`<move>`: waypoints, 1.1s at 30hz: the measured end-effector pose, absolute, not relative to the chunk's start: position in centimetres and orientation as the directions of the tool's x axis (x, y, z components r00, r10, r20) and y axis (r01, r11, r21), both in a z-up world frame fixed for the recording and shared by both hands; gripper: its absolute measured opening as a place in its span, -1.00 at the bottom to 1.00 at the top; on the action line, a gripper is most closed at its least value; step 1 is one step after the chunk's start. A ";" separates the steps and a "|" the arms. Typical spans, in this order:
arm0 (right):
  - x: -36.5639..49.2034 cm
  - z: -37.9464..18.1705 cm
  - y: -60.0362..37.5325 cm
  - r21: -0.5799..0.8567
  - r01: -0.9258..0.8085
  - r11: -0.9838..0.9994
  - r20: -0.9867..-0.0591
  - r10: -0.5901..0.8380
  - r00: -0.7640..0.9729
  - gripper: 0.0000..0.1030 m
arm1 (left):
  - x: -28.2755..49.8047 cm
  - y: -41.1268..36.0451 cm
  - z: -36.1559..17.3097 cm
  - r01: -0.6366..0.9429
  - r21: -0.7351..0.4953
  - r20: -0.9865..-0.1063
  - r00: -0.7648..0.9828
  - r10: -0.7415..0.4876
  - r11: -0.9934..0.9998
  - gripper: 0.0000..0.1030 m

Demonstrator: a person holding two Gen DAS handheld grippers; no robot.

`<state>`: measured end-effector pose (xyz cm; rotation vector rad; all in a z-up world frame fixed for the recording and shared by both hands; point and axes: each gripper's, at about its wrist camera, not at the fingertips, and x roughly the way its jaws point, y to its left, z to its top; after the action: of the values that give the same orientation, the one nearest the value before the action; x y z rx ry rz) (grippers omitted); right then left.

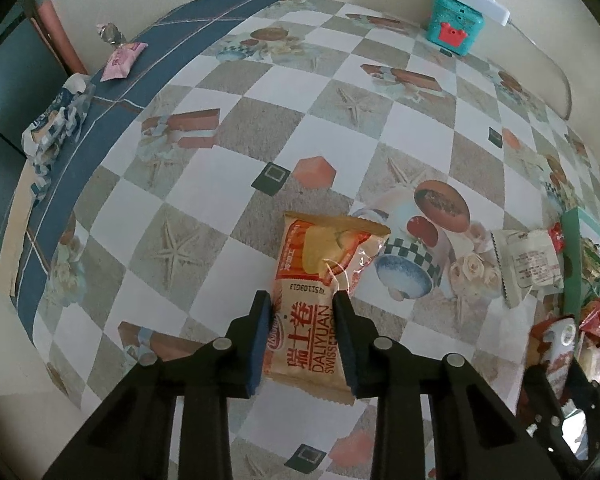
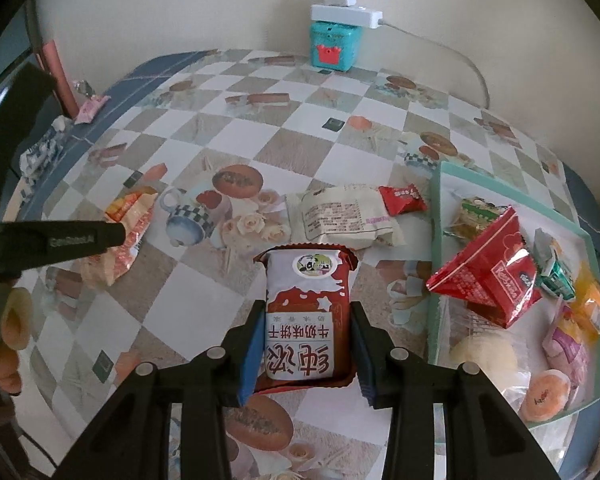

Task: Organize snacks
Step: 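Carry the Swiss roll with the left tool while the right tool carries the biscuit pack into the tray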

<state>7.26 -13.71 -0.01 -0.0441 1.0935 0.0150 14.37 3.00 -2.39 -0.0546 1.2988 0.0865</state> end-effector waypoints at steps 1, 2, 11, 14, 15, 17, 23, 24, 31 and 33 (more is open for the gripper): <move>7.2 0.1 -13.8 -0.024 -0.033 0.999 -0.887 -0.006 0.463 -0.19 | 14.5 2.9 -2.5 -0.098 0.016 -0.963 0.268 0.042 0.995 -0.36; 7.2 0.2 -13.8 -0.020 -0.033 0.999 -0.885 -0.002 0.465 -0.19 | 14.5 3.0 -2.4 -0.100 0.022 -0.961 0.271 0.048 0.995 -0.36; 6.9 0.8 -14.3 0.014 -0.026 1.000 -0.877 0.025 0.481 -0.19 | 15.1 2.7 -3.0 -0.089 0.068 -0.955 0.282 0.090 0.994 -0.24; 6.8 1.1 -14.7 0.030 -0.016 0.999 -0.872 0.034 0.488 -0.19 | 15.5 2.4 -3.3 -0.090 0.091 -0.948 0.297 0.114 0.992 -0.19; 6.8 1.2 -14.8 0.036 -0.013 0.999 -0.870 0.038 0.491 -0.19 | 15.6 2.2 -3.5 -0.085 0.101 -0.947 0.297 0.122 0.991 -0.14; 6.7 1.3 -15.0 0.045 -0.009 0.999 -0.867 0.044 0.496 -0.19 | 15.8 2.2 -4.0 -0.080 0.111 -0.948 0.291 0.130 0.991 -0.08; 6.5 1.7 -15.9 0.075 0.004 0.997 -0.857 0.063 0.511 -0.19 | 15.9 2.5 -4.0 -0.109 0.090 -0.948 0.294 0.119 0.990 -0.23; 6.5 1.8 -16.1 0.082 0.008 0.997 -0.855 0.066 0.514 -0.19 | 15.8 2.5 -3.9 -0.111 0.090 -0.948 0.297 0.119 0.990 -0.27; 5.8 3.8 -17.5 0.136 0.032 0.990 -0.818 0.094 0.568 -0.19 | 15.1 2.9 -1.3 -0.130 -0.001 -0.939 0.341 0.044 0.991 -0.29; 5.5 4.8 -18.0 0.147 0.043 0.988 -0.800 0.093 0.593 -0.19 | 14.8 2.7 0.3 -0.122 -0.029 -0.927 0.374 0.019 0.992 -0.29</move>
<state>5.50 -18.00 4.82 0.1569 0.9369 0.0294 14.80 2.69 0.30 -0.0982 1.1850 0.0901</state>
